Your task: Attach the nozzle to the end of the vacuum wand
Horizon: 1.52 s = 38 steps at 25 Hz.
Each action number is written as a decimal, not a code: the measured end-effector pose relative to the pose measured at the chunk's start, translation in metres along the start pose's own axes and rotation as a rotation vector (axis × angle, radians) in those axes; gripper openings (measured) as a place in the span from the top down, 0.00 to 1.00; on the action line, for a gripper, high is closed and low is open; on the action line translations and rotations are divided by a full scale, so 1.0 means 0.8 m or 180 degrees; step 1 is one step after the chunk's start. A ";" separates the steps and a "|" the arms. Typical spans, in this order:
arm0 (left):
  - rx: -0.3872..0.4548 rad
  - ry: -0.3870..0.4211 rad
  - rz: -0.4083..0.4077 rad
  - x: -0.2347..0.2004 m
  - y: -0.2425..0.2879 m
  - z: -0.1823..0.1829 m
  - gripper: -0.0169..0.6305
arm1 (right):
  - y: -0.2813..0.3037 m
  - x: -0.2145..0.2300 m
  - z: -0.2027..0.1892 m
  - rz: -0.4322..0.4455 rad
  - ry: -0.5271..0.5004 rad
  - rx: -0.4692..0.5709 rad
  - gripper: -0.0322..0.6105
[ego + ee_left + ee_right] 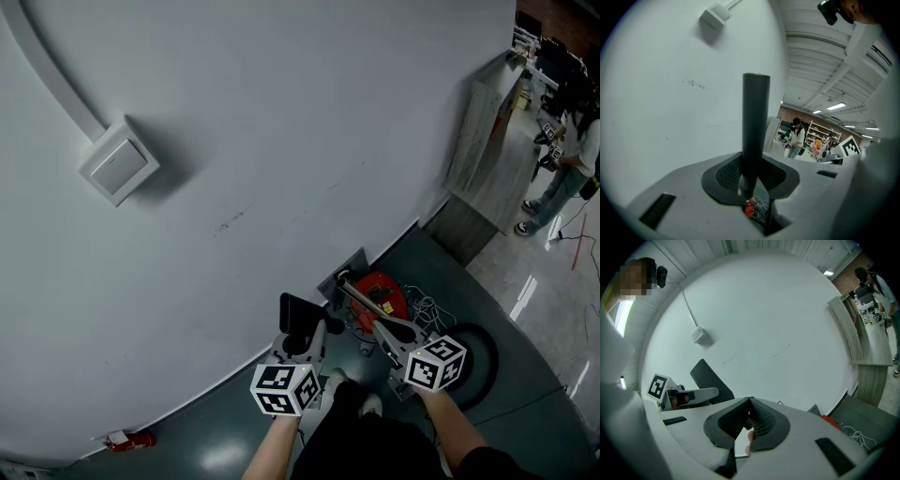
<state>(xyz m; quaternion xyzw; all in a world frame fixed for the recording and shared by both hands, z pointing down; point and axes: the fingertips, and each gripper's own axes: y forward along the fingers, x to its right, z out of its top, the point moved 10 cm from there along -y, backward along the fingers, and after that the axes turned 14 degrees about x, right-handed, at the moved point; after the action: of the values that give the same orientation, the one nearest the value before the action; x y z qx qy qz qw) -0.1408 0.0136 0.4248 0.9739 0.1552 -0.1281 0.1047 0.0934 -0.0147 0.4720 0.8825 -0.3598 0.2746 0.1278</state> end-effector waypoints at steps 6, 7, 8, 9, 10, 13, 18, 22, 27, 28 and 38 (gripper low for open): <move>-0.0031 -0.0090 -0.0069 -0.037 0.029 0.006 0.84 | 0.034 0.006 -0.005 -0.0145 -0.0043 -0.0071 0.92; -0.0031 -0.0110 -0.0082 -0.043 0.034 0.007 0.84 | 0.039 0.007 -0.006 -0.0170 -0.0053 -0.0082 0.92; -0.0029 -0.0128 -0.0094 -0.048 0.039 0.008 0.84 | 0.043 0.007 -0.007 -0.0192 -0.0066 -0.0091 0.92; -0.0024 -0.0139 -0.0107 -0.053 0.042 0.010 0.84 | 0.046 0.007 -0.009 -0.0211 -0.0083 -0.0100 0.92; -0.0018 -0.0144 -0.0121 -0.057 0.045 0.012 0.84 | 0.048 0.006 -0.011 -0.0226 -0.0109 -0.0113 0.92; 0.0005 -0.0150 -0.0150 -0.067 0.056 0.015 0.84 | 0.055 0.009 -0.018 -0.0259 -0.0196 -0.0172 0.92; 0.0003 -0.0194 -0.0106 -0.076 0.066 0.012 0.84 | 0.062 0.020 -0.028 -0.0281 -0.0256 -0.0310 0.92; 0.0029 -0.0213 -0.0041 -0.078 0.078 0.013 0.84 | 0.075 0.032 -0.028 -0.0200 -0.0544 -0.0409 0.92; 0.0038 -0.0233 0.0046 -0.077 0.091 0.013 0.84 | 0.097 0.055 -0.034 -0.0022 -0.0832 -0.0644 0.90; 0.0041 -0.0228 0.0061 -0.077 0.094 0.013 0.84 | 0.102 0.060 -0.036 0.0001 -0.0887 -0.0690 0.89; 0.0044 -0.0209 0.0158 -0.078 0.124 0.015 0.84 | 0.148 0.110 -0.066 0.0198 -0.1390 -0.1136 0.75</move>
<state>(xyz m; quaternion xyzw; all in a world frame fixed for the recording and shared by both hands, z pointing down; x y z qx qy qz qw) -0.1678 -0.0986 0.4477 0.9734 0.1266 -0.1585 0.1061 0.0411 -0.1257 0.5690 0.8728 -0.4484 0.0141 0.1921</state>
